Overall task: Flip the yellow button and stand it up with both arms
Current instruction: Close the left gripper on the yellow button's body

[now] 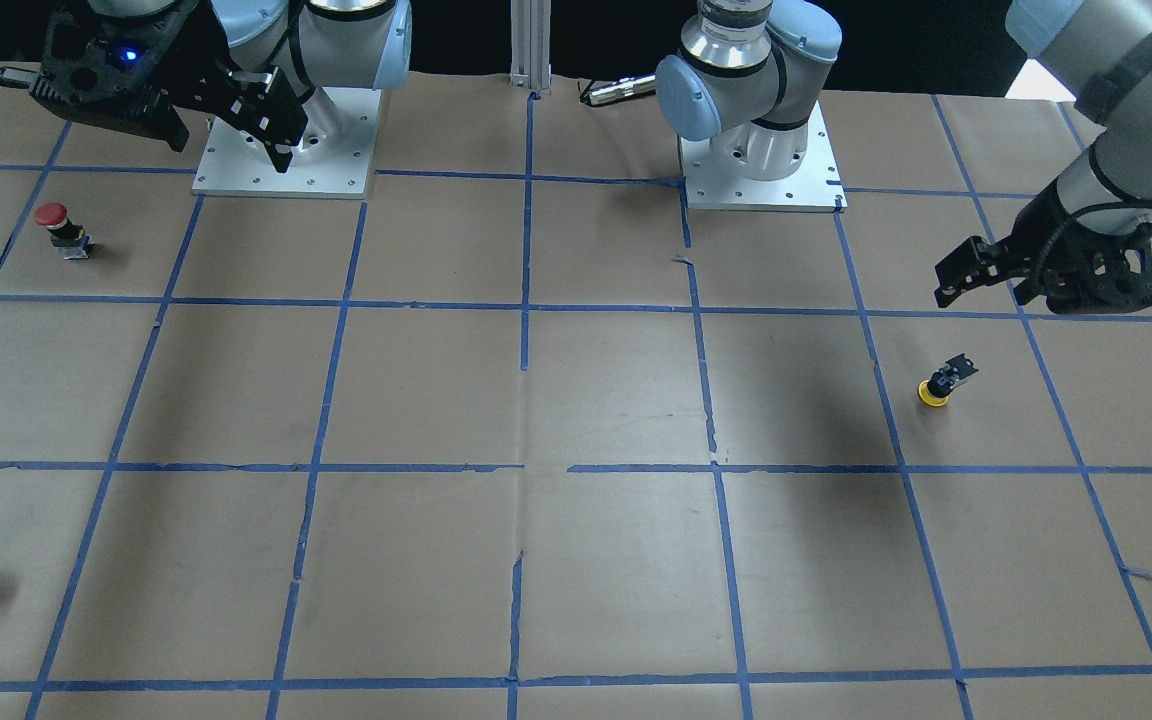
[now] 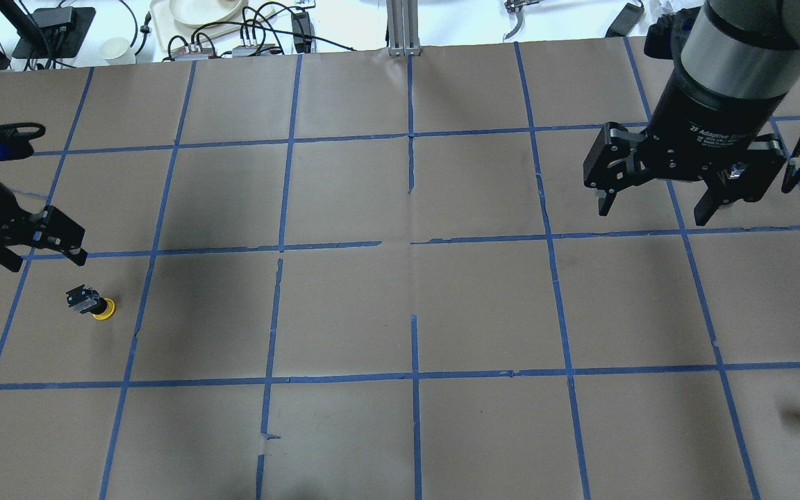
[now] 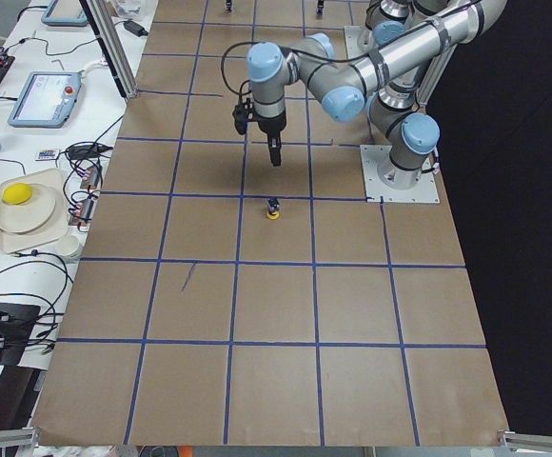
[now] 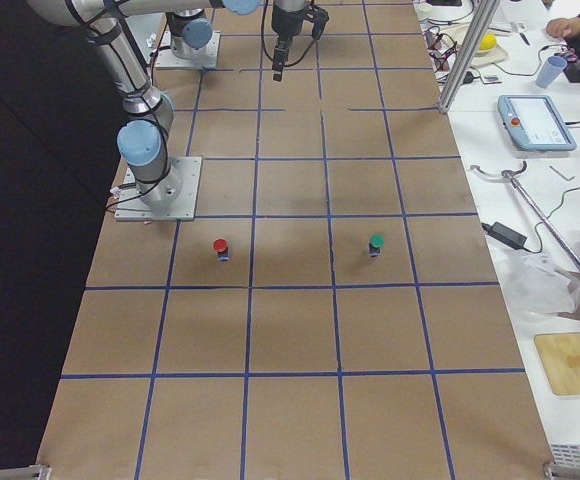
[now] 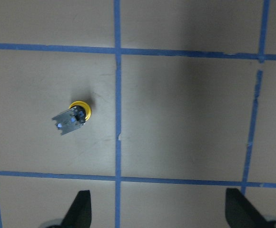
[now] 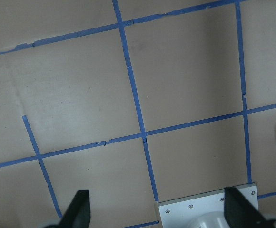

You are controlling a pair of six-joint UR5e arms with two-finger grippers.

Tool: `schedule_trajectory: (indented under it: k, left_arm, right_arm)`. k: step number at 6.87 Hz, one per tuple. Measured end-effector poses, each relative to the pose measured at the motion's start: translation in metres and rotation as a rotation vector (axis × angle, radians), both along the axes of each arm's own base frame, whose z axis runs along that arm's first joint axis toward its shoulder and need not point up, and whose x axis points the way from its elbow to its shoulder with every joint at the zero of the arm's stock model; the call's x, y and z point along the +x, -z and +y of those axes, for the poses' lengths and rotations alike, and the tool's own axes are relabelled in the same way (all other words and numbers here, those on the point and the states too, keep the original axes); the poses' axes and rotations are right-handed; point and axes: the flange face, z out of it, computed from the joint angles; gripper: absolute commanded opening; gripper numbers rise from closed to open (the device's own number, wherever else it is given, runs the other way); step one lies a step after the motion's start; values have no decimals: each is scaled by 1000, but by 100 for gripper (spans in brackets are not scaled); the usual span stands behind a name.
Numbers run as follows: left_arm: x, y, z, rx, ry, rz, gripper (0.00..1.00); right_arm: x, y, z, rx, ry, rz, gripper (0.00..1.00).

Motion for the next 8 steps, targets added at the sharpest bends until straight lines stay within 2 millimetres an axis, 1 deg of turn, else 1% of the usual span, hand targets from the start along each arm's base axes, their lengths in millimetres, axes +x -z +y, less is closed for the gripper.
schedule_trajectory:
  k: [1, 2, 3, 5, 6, 7, 8]
  left_arm:
    - [25, 36, -4, -31, -3, -1, 99]
    - [37, 63, -8, -41, -8, 5, 93]
    - [43, 82, -10, -30, -11, 16, 92]
    - [46, 103, -11, 2, -16, 34, 92]
    - [47, 109, -11, 15, -17, 41, 69]
    - [47, 114, -12, 24, -16, 46, 58]
    - [47, 116, -11, 31, -15, 49, 50]
  right_arm:
    - [0, -1, -1, -12, 1, 0, 100]
    - [0, -3, -4, -35, 2, -1, 100]
    - [0, -5, -5, -52, 2, -2, 100]
    - [1, -5, -6, -60, 2, -2, 100]
    - [1, -5, -6, -60, 1, -2, 100]
    - [1, -5, -6, -59, 1, -2, 100]
    - [2, -5, -5, -57, 0, -2, 100]
